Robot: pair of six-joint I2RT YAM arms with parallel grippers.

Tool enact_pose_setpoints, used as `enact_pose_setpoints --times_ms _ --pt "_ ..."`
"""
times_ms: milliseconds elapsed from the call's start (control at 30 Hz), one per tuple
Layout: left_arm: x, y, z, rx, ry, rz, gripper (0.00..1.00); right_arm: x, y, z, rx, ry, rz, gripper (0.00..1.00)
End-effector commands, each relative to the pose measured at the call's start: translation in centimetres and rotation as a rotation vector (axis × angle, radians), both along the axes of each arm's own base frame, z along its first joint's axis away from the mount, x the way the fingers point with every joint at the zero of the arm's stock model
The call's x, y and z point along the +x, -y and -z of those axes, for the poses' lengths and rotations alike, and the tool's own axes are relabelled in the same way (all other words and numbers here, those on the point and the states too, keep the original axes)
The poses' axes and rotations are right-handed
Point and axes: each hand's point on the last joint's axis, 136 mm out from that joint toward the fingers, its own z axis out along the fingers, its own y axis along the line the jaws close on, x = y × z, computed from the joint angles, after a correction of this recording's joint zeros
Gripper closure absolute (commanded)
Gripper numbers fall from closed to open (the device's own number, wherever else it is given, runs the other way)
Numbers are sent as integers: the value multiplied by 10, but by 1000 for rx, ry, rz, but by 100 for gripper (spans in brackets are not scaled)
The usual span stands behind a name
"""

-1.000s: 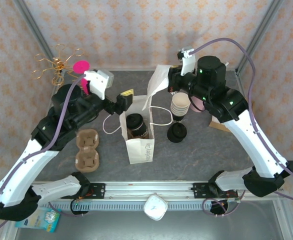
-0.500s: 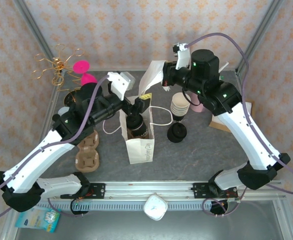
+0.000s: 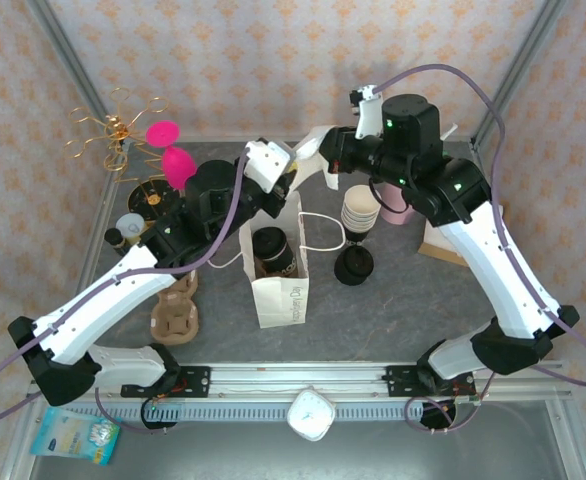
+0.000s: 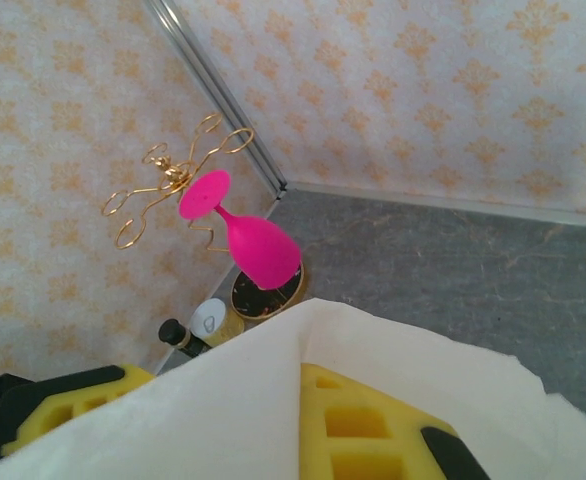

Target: Pack the takeout coffee

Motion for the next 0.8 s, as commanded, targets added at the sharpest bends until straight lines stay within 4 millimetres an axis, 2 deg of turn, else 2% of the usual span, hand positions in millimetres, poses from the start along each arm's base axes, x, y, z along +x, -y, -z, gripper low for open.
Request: enact_pose_setpoints --times_ms 0,167,300,400,533,633,767 --pt "3 -19 -35 -11 131 -94 96 -5 10 8 -9 -84 39 100" --pt "12 -21 -31 45 171 -140 98 -13 13 8 75 -196 63 100" --pt "17 -19 -19 62 169 -137 98 -18 25 -12 230 -246 69 100" --pt "11 -9 -13 32 167 -66 97 -22 33 -29 361 -252 85 100" --pt "-4 14 -4 24 128 71 85 -26 20 -34 459 -307 28 100" --pt "-3 17 6 48 103 81 74 -26 15 -36 491 -335 10 100" --pt "-15 23 14 58 78 155 57 -24 17 -42 519 -325 23 100"
